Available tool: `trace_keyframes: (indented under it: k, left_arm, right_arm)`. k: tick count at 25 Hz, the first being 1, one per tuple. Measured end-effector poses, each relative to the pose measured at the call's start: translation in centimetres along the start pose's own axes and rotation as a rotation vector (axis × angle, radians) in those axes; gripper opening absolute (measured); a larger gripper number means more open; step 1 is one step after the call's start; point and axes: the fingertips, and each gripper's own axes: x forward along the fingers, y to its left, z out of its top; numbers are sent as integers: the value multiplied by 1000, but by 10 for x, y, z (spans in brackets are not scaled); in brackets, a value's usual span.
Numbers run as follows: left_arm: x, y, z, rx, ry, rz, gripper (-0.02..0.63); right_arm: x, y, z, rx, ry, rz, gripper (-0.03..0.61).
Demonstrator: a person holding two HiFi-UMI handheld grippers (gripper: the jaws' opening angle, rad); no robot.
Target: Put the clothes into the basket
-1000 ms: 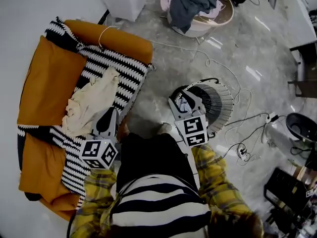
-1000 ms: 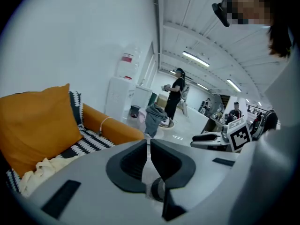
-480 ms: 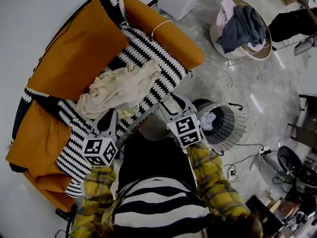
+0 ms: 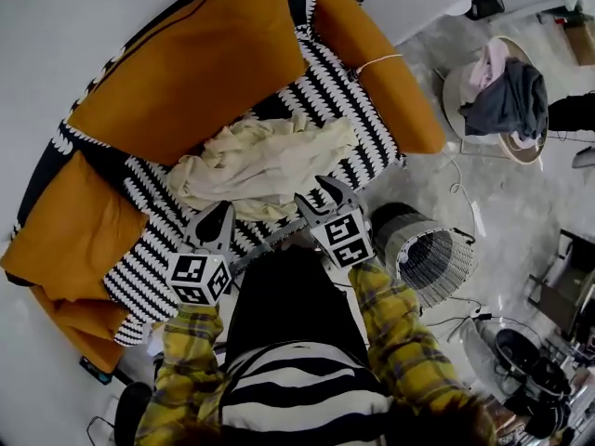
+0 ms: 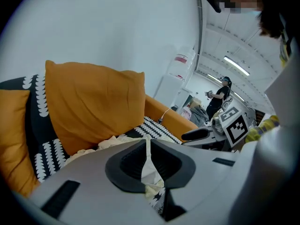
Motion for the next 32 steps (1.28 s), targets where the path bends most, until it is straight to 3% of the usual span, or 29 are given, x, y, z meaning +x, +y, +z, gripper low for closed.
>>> trace_keyframes:
  k: [8,18,32]
  left_arm:
    - [40,56,-44,-83,65,7,35]
    - [70,88,-94,-115,133,-8,37]
    - [68,102,-106,-152,159,-4,37]
  right_arm:
    - [89,15,-31,-41,137,66,242]
    - [154,7,-80,-22,249,24,299]
    - [186,14,-103,14,389,12,316]
